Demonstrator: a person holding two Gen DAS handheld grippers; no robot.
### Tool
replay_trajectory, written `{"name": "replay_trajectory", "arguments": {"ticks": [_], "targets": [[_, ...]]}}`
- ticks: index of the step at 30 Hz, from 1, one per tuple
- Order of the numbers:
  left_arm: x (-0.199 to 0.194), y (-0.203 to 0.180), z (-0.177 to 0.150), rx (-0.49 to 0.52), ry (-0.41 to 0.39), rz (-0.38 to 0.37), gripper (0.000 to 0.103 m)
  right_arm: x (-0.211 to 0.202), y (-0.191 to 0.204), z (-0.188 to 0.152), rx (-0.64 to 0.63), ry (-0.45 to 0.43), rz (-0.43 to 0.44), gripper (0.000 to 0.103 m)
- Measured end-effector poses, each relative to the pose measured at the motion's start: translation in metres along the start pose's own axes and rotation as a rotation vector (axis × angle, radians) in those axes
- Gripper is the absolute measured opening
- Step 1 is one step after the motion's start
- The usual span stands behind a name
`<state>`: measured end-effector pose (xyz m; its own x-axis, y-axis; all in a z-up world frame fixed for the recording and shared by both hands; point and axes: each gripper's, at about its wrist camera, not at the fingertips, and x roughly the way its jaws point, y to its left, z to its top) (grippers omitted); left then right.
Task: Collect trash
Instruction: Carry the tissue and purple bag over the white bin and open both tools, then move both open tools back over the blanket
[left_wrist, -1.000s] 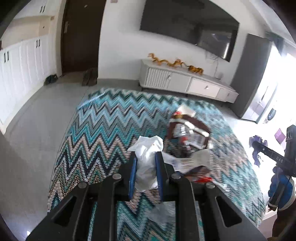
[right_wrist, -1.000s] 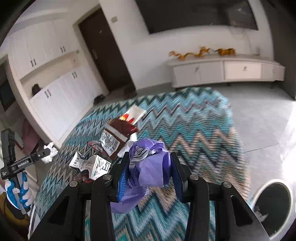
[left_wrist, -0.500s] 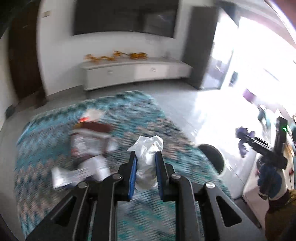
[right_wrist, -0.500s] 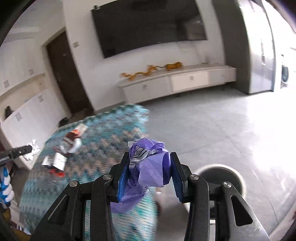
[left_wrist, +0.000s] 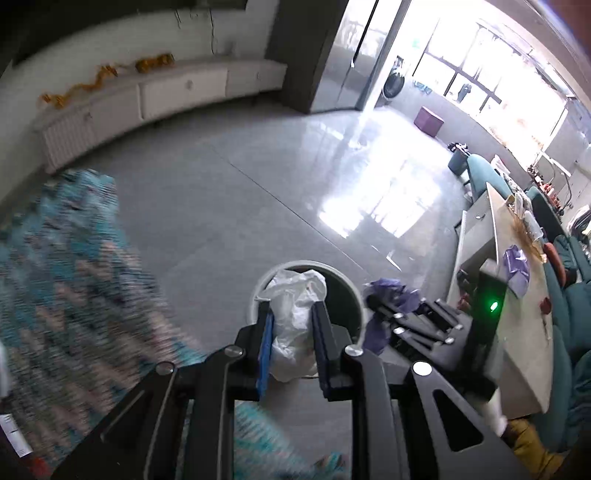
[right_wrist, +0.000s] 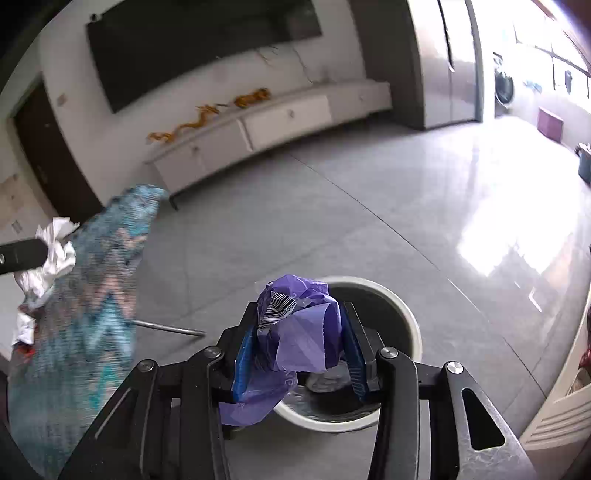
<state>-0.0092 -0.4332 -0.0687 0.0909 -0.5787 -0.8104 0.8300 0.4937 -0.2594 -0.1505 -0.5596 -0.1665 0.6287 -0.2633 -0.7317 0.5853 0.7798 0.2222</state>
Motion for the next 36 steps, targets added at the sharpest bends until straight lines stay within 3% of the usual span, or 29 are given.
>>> {"name": "replay_trajectory", "arguments": {"ticks": [5, 7, 9, 10, 14, 19, 25, 29, 31, 36], "targets": [[0.06, -0.008, 0.019, -0.057, 0.083, -0.047, 0.023, 0.03, -0.025, -0.002, 0.04, 0.041, -0.035, 0.045], [0.074, -0.007, 0.021, -0.079, 0.1, -0.064, 0.03, 0.038, -0.033, -0.004, 0.049, 0.055, -0.047, 0.048], [0.086, -0.001, 0.023, -0.124, 0.119, -0.102, 0.049, 0.044, -0.038, -0.006, 0.052, 0.065, -0.062, 0.054], [0.089, 0.001, 0.024, -0.138, 0.122, -0.114, 0.053, 0.044, -0.04, -0.007, 0.054, 0.067, -0.067, 0.059], [0.088, 0.005, 0.024, -0.149, 0.115, -0.124, 0.054, 0.045, -0.045, -0.009, 0.065, 0.068, -0.077, 0.064], [0.057, 0.007, 0.02, -0.111, 0.038, -0.082, 0.054, 0.026, -0.039, -0.007, 0.078, 0.026, -0.08, 0.074], [-0.012, 0.003, 0.005, -0.063, -0.18, 0.034, 0.054, -0.028, -0.02, 0.008, 0.054, -0.097, -0.09, 0.091], [-0.067, 0.004, -0.01, -0.04, -0.31, 0.084, 0.054, -0.073, 0.0, 0.019, 0.046, -0.203, -0.072, 0.095], [-0.092, 0.003, -0.018, -0.012, -0.34, 0.087, 0.054, -0.099, 0.011, 0.021, 0.048, -0.263, -0.054, 0.102], [-0.145, 0.003, -0.041, 0.042, -0.404, 0.117, 0.054, -0.155, 0.045, 0.027, 0.022, -0.399, -0.019, 0.103]]}}
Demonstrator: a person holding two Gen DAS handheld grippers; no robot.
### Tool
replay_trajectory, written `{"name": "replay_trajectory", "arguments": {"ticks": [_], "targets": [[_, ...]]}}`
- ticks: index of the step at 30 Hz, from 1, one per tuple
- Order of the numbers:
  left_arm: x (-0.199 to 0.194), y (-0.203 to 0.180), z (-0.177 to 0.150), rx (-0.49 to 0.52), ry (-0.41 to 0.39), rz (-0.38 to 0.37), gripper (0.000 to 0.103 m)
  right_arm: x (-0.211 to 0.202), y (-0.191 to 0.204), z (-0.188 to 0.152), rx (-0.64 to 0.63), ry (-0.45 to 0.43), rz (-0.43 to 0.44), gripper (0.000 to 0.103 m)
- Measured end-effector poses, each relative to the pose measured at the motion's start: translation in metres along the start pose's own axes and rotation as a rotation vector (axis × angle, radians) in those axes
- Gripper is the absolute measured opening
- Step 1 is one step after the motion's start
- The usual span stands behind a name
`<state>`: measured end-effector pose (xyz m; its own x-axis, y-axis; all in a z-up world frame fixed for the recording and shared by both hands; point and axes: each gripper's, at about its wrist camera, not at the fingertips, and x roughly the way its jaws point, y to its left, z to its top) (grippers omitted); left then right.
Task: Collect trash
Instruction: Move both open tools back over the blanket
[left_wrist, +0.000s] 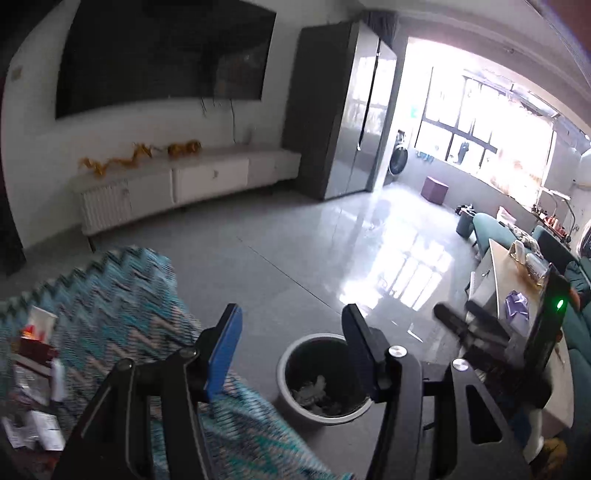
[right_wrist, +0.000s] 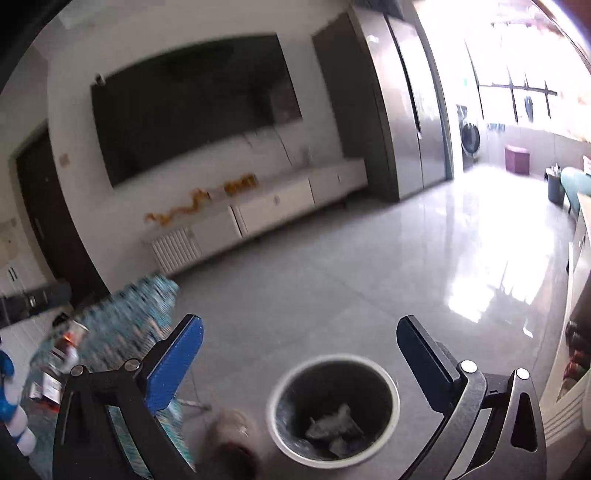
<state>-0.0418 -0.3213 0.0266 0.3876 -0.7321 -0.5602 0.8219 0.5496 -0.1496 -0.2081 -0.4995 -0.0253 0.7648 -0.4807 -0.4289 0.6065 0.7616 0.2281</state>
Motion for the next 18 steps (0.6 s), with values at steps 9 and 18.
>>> {"name": "replay_trajectory", "arguments": {"ticks": [9, 18], "targets": [[-0.107, 0.072, -0.024, -0.038, -0.09, 0.123, 0.055, -0.052, 0.076, 0.028, -0.106, -0.118, 0.118, 0.103], [-0.207, 0.179, -0.067, -0.169, -0.158, 0.301, 0.068, -0.083, 0.143, 0.04, -0.217, -0.161, 0.216, 0.103]]}}
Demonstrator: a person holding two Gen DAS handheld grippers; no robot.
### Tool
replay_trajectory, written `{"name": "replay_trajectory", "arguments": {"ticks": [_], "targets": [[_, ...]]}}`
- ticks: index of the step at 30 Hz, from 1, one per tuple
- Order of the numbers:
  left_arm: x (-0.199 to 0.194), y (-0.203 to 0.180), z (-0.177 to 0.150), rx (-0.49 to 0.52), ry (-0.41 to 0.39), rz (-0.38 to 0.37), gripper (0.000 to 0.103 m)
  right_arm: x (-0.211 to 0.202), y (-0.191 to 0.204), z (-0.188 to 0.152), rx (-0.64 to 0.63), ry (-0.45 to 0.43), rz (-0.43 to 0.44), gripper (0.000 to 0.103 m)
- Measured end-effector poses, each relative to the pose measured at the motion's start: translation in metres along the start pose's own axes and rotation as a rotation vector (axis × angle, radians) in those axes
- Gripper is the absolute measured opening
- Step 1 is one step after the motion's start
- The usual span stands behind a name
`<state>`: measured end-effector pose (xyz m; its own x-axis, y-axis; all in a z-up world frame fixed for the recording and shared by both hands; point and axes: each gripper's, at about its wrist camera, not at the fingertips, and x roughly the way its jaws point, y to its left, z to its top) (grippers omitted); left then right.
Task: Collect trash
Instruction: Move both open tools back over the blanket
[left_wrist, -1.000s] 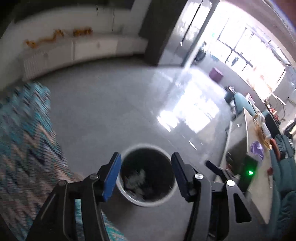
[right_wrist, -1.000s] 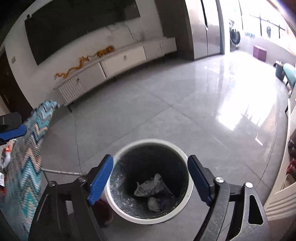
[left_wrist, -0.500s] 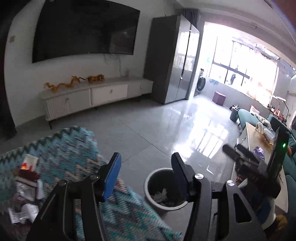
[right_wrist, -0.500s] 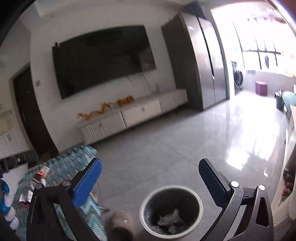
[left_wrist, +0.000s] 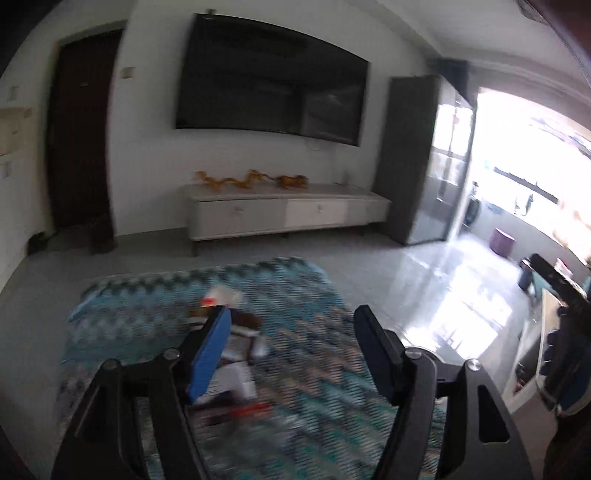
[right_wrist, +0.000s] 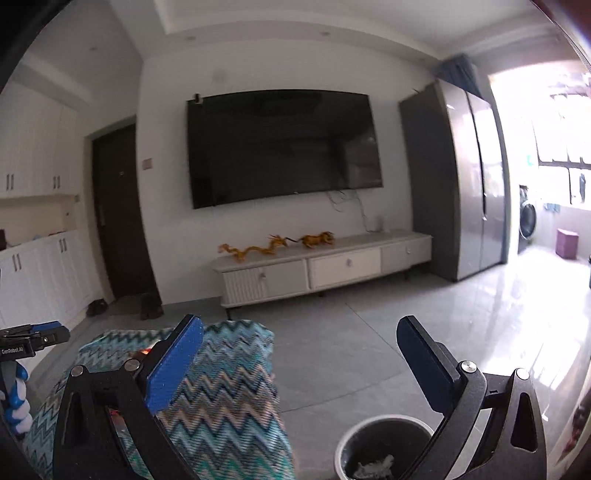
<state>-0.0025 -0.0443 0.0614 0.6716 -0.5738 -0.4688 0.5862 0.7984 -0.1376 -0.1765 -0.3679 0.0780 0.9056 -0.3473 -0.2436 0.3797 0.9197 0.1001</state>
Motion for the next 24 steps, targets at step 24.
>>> {"name": "replay_trajectory", "arguments": {"ticks": [24], "targets": [[0.062, 0.112, -0.111, -0.139, 0.297, 0.01, 0.067, 0.107, 0.158, -0.059, -0.202, 0.335, 0.383, 0.103]]}}
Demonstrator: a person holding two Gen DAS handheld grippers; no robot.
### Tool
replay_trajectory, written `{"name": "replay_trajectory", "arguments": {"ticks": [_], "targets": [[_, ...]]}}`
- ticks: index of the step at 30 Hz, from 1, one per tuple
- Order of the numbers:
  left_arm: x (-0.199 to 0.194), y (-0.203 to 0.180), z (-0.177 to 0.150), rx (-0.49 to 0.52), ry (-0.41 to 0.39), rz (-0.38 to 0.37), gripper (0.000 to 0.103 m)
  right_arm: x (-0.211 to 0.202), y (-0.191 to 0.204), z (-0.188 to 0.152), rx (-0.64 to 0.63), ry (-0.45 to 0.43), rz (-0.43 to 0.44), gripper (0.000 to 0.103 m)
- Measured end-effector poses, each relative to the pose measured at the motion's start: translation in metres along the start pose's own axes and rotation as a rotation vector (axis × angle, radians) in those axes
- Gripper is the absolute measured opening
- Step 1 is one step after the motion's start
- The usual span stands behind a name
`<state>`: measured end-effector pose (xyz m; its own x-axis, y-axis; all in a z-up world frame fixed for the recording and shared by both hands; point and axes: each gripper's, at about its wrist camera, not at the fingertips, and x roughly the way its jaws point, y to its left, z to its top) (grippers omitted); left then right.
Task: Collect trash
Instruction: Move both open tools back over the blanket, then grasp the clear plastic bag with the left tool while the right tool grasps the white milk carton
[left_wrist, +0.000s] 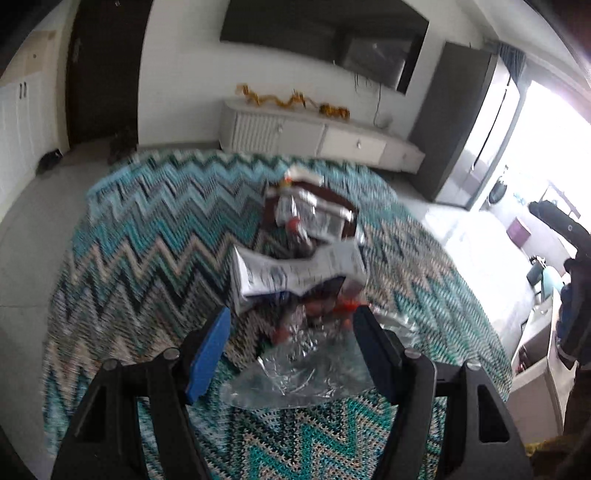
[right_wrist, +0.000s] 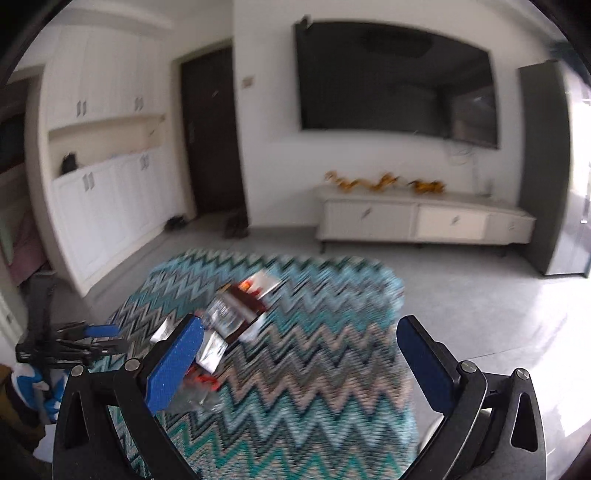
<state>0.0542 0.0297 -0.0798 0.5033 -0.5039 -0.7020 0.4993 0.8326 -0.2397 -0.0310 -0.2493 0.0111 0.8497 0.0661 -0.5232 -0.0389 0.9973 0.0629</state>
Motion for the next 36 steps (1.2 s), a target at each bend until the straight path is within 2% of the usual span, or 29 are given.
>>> {"name": "replay_trajectory", "arguments": {"ticks": [4, 7, 10, 13, 18, 24, 26, 29, 36], "targets": [[0.025, -0.001, -0.007, 0.012, 0.064, -0.017, 0.066, 0.047, 0.021, -0.011, -0.039, 0.09, 0.097, 0.102], [0.043, -0.001, -0.014, 0.011, 0.114, -0.042, 0.06, 0.084, 0.04, -0.019, -0.081, 0.152, 0.172, 0.101], [0.057, 0.001, -0.021, 0.004, 0.152, -0.048, 0.049, 0.114, 0.056, -0.023, -0.131, 0.208, 0.243, 0.099], [0.057, 0.004, -0.023, 0.003, 0.141, -0.05, 0.041, 0.139, 0.072, -0.026, -0.182, 0.242, 0.301, 0.099], [0.047, 0.018, -0.032, 0.0, 0.146, -0.033, 0.008, 0.171, 0.091, -0.027, -0.234, 0.275, 0.373, 0.094], [0.027, 0.037, -0.042, -0.045, 0.132, 0.007, 0.004, 0.196, 0.109, -0.033, -0.308, 0.309, 0.417, 0.092], [0.021, 0.042, -0.045, -0.055, 0.126, 0.028, 0.003, 0.201, 0.113, -0.036, -0.327, 0.323, 0.422, 0.088], [0.012, 0.048, -0.049, -0.072, 0.117, 0.048, 0.003, 0.208, 0.117, -0.04, -0.356, 0.342, 0.417, 0.075], [-0.005, 0.058, -0.05, -0.107, 0.083, 0.083, 0.002, 0.208, 0.116, -0.042, -0.37, 0.355, 0.422, 0.074]]}}
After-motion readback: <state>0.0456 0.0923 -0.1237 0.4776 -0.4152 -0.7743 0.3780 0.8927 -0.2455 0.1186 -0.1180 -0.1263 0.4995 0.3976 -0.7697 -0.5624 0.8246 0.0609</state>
